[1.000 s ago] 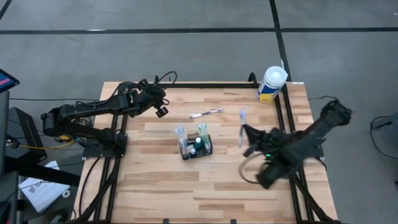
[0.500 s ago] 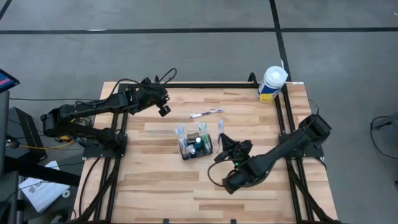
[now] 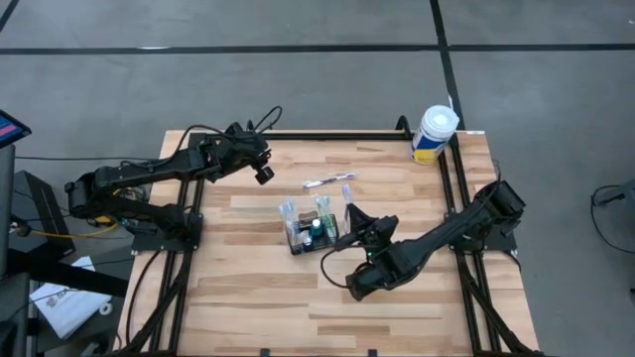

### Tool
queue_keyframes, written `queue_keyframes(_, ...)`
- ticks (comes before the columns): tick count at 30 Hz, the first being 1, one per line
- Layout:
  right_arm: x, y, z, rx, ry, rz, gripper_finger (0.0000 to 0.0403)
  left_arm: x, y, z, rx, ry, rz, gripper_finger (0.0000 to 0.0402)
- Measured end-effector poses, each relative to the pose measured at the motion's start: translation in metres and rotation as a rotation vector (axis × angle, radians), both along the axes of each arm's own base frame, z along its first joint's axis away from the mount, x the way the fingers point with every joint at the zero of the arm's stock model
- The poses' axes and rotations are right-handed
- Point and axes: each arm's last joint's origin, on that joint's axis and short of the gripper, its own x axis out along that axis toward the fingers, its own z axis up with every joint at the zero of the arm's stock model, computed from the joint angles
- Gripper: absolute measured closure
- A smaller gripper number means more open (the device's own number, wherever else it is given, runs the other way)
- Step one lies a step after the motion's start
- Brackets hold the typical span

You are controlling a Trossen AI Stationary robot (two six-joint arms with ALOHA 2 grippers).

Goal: Pick & Place toothbrushing station
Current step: Put the bottom purple toothbrush into the mesh organizer

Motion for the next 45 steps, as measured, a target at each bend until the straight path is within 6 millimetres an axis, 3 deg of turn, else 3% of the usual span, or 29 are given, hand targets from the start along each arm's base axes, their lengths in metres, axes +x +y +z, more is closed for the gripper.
queue_keyframes(5, 0.006, -0.003, -0.008, 0.0, -0.005, -0.015, 0.0403, 0.001, 0.0, 0.001, 0.0, -0.009, -0.004, 0.0279)
queue_keyframes(14, 0.018, -0.006, -0.042, 0.033, -0.053, -0.039, 0.0403, 0.001, 0.0, 0.001, -0.005, -0.016, -0.016, 0.0279)
queue_keyframes(35, 0.022, -0.018, -0.026, 0.043, -0.082, -0.072, 0.0403, 0.002, 0.0, 0.002, 0.002, -0.032, -0.018, 0.0279)
queue_keyframes(45, 0.031, -0.015, -0.045, 0.05, -0.092, -0.076, 0.0403, 0.002, 0.0, 0.003, 0.006, -0.039, -0.018, 0.0279)
